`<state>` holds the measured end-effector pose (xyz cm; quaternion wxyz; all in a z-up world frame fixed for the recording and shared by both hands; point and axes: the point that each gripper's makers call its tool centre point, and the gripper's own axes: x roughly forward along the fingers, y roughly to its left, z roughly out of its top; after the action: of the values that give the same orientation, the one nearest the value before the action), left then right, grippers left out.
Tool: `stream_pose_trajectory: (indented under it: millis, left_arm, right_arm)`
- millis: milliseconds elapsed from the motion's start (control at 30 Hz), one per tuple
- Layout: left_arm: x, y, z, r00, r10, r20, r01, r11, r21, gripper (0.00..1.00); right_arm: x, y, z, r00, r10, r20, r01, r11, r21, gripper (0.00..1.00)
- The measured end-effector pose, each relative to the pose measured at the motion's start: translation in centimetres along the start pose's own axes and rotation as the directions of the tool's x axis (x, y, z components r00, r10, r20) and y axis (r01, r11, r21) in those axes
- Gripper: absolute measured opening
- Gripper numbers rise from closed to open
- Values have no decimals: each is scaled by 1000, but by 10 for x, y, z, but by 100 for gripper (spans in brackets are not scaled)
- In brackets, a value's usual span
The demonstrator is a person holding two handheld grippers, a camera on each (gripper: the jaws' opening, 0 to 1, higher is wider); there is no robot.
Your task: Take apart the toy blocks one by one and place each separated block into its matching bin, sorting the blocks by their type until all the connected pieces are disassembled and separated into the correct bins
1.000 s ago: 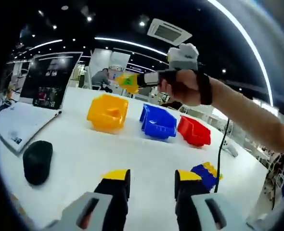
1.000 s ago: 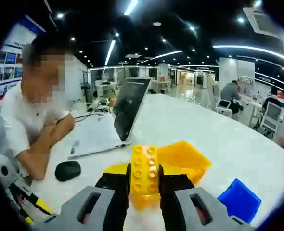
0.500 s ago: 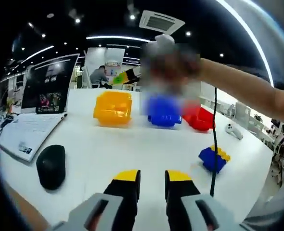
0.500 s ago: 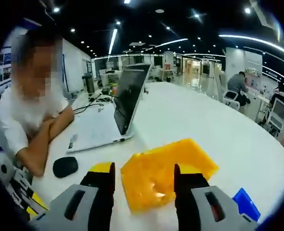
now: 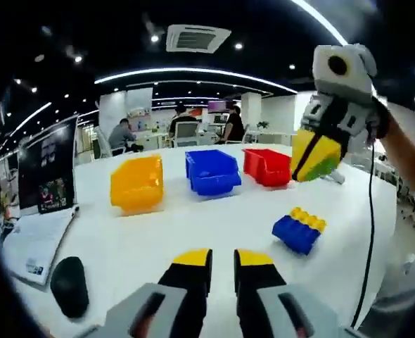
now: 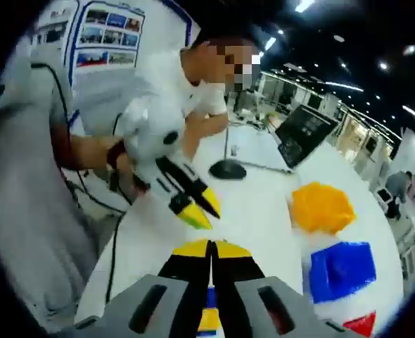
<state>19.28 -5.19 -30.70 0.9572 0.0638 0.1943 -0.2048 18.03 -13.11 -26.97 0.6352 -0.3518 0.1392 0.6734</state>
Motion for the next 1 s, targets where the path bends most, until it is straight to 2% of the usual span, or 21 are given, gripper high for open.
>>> stream_pose_trajectory:
  millis: [33,67,100,133,167,233,300,367,433,467,533,600,633,667,700,733,767,833,867,900,1000]
  left_arm:
    - [1,-7,-1,1000,-15,-26,16,1000,22,15]
    - [2,-11,-3,998,-9,-63,10,1000,21,22]
    - [4,-16,-3,997,-2,-82,5,999,33,26]
    - [5,-18,-2,996,-7,-88,11,999,49,27]
    - [10,-38,4,995,-50,-91,69,973,218,30]
    - [16,-62,18,992,-114,-44,122,923,366,38]
    - [21,-80,22,984,-173,-43,176,906,385,41]
    - [29,-98,23,966,-245,-80,256,877,406,43]
    - [37,-111,14,929,-333,-160,370,836,406,43]
    - [41,-113,7,909,-360,-209,416,815,404,43]
    - [49,-108,-4,894,-345,-284,444,766,464,42]
    - [52,-110,-12,879,-345,-328,472,725,502,40]
    - [54,-112,-9,884,-347,-314,467,693,549,41]
    - [54,-113,-10,882,-349,-317,471,690,549,40]
    - [54,-117,-11,876,-364,-317,483,663,572,40]
    - [54,-119,-10,873,-370,-318,488,646,587,38]
    - [56,-116,-9,878,-356,-319,478,653,587,35]
    - [58,-112,-8,872,-352,-341,490,632,601,35]
    - [58,-110,-9,865,-348,-362,502,595,627,35]
    - [59,-109,-9,861,-343,-376,509,570,645,35]
    - [61,-109,-9,861,-318,-397,508,504,698,35]
  right_arm:
    - [-7,-2,-20,996,-68,-52,67,998,-7,7]
    - [-14,-3,-38,986,-133,-97,132,991,-15,14]
    - [-22,-4,-55,967,-218,-129,211,975,-71,21]
    - [-26,-2,-62,953,-267,-142,251,960,-122,27]
    - [-29,0,-70,937,-315,-151,289,942,-173,35]
    - [-28,11,-74,908,-387,-161,311,880,-358,38]
    - [-22,21,-73,883,-443,-153,316,804,-503,40]
    - [-16,23,-70,861,-492,-132,340,748,-570,38]
    - [-4,25,-74,854,-498,-152,304,715,-630,36]
    - [0,23,-77,841,-515,-167,295,695,-656,35]
    - [6,22,-78,844,-511,-166,288,692,-662,32]
    - [10,22,-81,846,-505,-172,276,690,-669,28]
    - [12,22,-83,850,-496,-179,261,690,-676,26]
    - [13,22,-84,850,-495,-180,258,689,-678,25]
    - [14,19,-89,840,-509,-189,260,682,-684,25]
    - [15,18,-91,833,-517,-196,253,672,-696,24]
    - [13,14,-93,818,-535,-212,244,656,-714,24]
    - [14,13,-91,818,-535,-213,244,656,-714,24]
    - [14,12,-91,818,-535,-209,246,655,-714,23]
    - [14,12,-90,820,-534,-206,249,656,-712,23]
    - [12,10,-90,839,-509,-193,284,712,-643,23]
